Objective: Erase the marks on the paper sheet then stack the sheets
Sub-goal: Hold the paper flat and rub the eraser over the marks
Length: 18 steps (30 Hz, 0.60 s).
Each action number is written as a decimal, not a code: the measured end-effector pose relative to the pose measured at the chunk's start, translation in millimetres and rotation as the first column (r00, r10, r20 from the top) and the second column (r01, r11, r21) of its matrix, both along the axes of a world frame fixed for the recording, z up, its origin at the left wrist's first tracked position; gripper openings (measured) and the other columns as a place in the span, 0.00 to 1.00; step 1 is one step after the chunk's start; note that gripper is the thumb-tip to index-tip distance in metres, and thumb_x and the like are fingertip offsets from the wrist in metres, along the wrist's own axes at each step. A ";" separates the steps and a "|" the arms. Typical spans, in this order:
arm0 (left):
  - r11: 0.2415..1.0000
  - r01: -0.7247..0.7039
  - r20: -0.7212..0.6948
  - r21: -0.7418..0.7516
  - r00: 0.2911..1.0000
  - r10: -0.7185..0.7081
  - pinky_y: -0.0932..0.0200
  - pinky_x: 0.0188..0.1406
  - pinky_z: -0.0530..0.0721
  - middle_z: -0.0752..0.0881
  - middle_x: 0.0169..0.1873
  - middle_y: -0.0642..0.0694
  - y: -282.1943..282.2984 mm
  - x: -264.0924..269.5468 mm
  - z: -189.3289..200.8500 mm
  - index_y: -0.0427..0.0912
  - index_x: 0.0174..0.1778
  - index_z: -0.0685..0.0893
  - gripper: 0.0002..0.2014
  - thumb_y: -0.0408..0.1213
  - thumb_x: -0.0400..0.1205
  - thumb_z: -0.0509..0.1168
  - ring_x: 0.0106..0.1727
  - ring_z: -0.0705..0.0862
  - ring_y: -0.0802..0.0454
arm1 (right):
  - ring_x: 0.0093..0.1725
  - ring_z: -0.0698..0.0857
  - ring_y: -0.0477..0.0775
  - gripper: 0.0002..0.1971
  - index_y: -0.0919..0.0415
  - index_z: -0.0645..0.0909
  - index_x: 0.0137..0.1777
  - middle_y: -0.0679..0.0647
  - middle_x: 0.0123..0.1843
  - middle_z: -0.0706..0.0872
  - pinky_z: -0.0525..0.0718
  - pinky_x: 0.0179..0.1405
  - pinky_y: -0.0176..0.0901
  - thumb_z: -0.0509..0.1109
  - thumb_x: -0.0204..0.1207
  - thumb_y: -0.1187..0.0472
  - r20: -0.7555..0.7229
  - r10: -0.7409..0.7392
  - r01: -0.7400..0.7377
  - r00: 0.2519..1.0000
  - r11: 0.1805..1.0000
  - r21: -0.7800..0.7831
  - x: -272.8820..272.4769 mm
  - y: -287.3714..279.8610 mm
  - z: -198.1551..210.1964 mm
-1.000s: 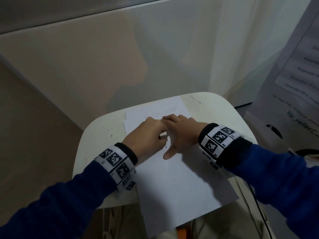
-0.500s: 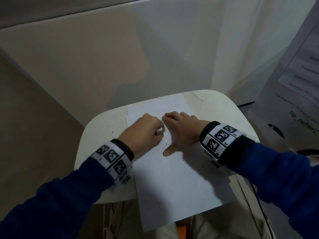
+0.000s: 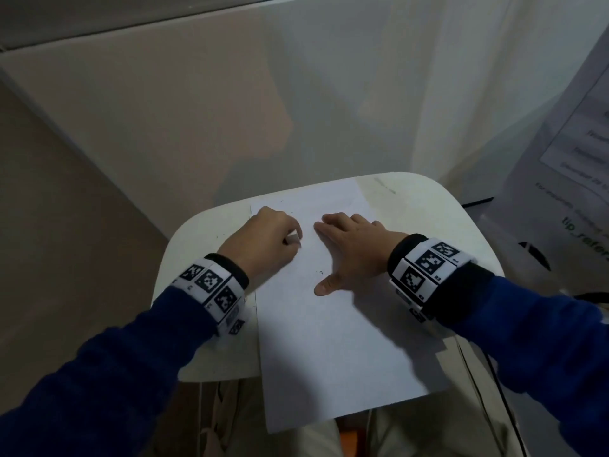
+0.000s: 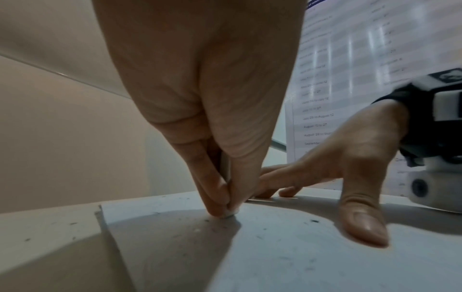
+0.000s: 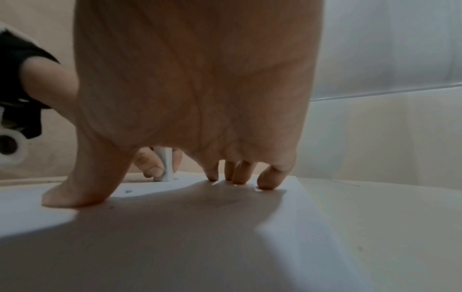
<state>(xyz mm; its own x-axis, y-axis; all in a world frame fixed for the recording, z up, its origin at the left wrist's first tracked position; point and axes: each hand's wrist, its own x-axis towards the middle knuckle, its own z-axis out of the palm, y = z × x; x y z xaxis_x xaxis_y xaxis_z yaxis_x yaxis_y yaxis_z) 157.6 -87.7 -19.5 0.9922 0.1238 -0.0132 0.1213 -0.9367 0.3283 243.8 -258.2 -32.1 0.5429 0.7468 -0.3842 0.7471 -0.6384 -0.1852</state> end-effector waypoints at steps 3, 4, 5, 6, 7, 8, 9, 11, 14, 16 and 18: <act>1.000 0.026 -0.041 0.008 0.999 -0.025 0.59 0.36 0.84 0.88 0.36 0.51 -2.6 -7.0 0.0 0.49 0.45 0.92 0.08 0.35 0.77 0.67 0.34 0.85 0.55 | 0.83 0.56 0.58 0.59 0.47 0.51 0.85 0.46 0.87 0.49 0.63 0.78 0.64 0.71 0.58 0.21 -0.003 -0.001 0.001 1.000 1.000 -0.002 -0.2 -0.6 0.7; 0.998 0.062 -0.066 0.006 0.996 -0.061 0.61 0.35 0.84 0.88 0.35 0.52 -5.5 -13.9 0.4 0.49 0.46 0.92 0.08 0.36 0.77 0.68 0.33 0.84 0.57 | 0.83 0.56 0.58 0.60 0.47 0.50 0.85 0.46 0.87 0.49 0.62 0.78 0.64 0.71 0.58 0.21 -0.001 0.000 0.000 1.000 1.000 -0.002 -0.3 -0.4 0.7; 0.994 0.109 -0.091 -0.001 0.990 -0.109 0.63 0.35 0.83 0.88 0.35 0.53 -9.6 -21.2 0.8 0.49 0.46 0.92 0.08 0.37 0.77 0.68 0.32 0.84 0.59 | 0.83 0.56 0.58 0.60 0.47 0.50 0.85 0.46 0.87 0.49 0.62 0.78 0.64 0.71 0.58 0.21 0.000 -0.001 0.001 1.000 1.000 -0.003 -0.2 -0.9 0.5; 0.988 0.154 -0.115 -0.011 0.981 -0.154 0.65 0.35 0.82 0.89 0.35 0.53 -12.4 -28.4 0.5 0.50 0.47 0.93 0.08 0.38 0.77 0.69 0.32 0.83 0.60 | 0.83 0.56 0.58 0.60 0.47 0.50 0.85 0.46 0.87 0.49 0.62 0.78 0.64 0.71 0.58 0.21 0.002 -0.002 0.002 1.000 1.000 -0.002 0.0 -1.0 0.3; 0.983 0.183 -0.129 -0.019 0.975 -0.184 0.65 0.36 0.82 0.90 0.36 0.53 -14.4 -34.0 0.2 0.50 0.48 0.93 0.09 0.39 0.77 0.69 0.33 0.84 0.60 | 0.83 0.56 0.58 0.60 0.47 0.50 0.85 0.46 0.87 0.49 0.62 0.78 0.64 0.71 0.58 0.21 0.004 -0.002 0.002 1.000 1.000 -0.003 0.1 -0.9 -0.2; 0.982 0.188 -0.137 -0.024 0.972 -0.189 0.64 0.37 0.84 0.91 0.37 0.52 -14.3 -36.3 -0.3 0.50 0.49 0.93 0.09 0.40 0.77 0.69 0.34 0.85 0.60 | 0.83 0.56 0.58 0.60 0.47 0.50 0.85 0.46 0.87 0.49 0.62 0.78 0.64 0.71 0.58 0.21 0.004 -0.003 0.003 1.000 1.000 -0.005 0.3 -0.8 -0.5; 0.984 0.178 -0.136 -0.028 0.974 -0.181 0.63 0.38 0.85 0.91 0.37 0.52 -13.2 -35.7 -0.3 0.50 0.49 0.93 0.09 0.40 0.77 0.69 0.34 0.86 0.60 | 0.83 0.56 0.58 0.60 0.47 0.50 0.85 0.46 0.87 0.49 0.63 0.77 0.64 0.71 0.58 0.21 0.003 -0.003 0.003 1.000 1.000 -0.008 0.4 -0.6 -0.7; 0.991 0.134 -0.111 -0.014 0.985 -0.135 0.63 0.38 0.83 0.90 0.37 0.52 -9.6 -28.3 0.3 0.49 0.47 0.93 0.08 0.37 0.77 0.68 0.36 0.87 0.57 | 0.83 0.56 0.59 0.60 0.47 0.50 0.85 0.46 0.86 0.49 0.63 0.77 0.65 0.70 0.58 0.20 0.007 -0.003 0.004 1.000 1.000 -0.012 0.6 0.2 -1.1; 0.999 0.032 -0.033 -0.001 0.999 -0.032 0.58 0.38 0.85 0.89 0.37 0.51 -2.5 -17.6 1.4 0.48 0.46 0.92 0.09 0.35 0.78 0.66 0.38 0.87 0.54 | 0.83 0.57 0.59 0.59 0.46 0.50 0.84 0.46 0.86 0.49 0.62 0.77 0.65 0.70 0.57 0.20 0.012 -0.004 0.005 1.000 1.000 -0.010 -0.2 0.9 -1.7; 1.000 0.011 -0.022 0.009 1.000 -0.010 0.56 0.38 0.86 0.88 0.37 0.51 -1.7 -18.3 0.5 0.47 0.46 0.91 0.09 0.35 0.79 0.65 0.37 0.86 0.53 | 0.83 0.56 0.59 0.59 0.46 0.51 0.84 0.46 0.87 0.49 0.62 0.77 0.65 0.70 0.57 0.20 0.011 -0.003 0.004 1.000 1.000 -0.009 -0.6 0.2 -1.8; 0.998 0.055 -0.049 0.005 0.997 -0.055 0.64 0.36 0.81 0.90 0.38 0.50 -7.8 -26.5 -0.6 0.46 0.47 0.92 0.10 0.35 0.79 0.65 0.36 0.84 0.56 | 0.83 0.56 0.59 0.59 0.46 0.51 0.84 0.46 0.87 0.49 0.62 0.77 0.66 0.70 0.58 0.20 0.007 -0.003 0.004 1.000 1.000 -0.010 -0.3 -0.5 -1.8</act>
<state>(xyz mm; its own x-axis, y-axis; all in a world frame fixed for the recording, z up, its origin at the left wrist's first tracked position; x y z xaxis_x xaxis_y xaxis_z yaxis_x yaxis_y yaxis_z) 131.1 -95.5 -20.1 0.9957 0.0695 -0.0616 0.0856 -0.9445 0.3172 243.5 -258.7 -34.0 0.5481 0.7410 -0.3879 0.7461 -0.6428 -0.1738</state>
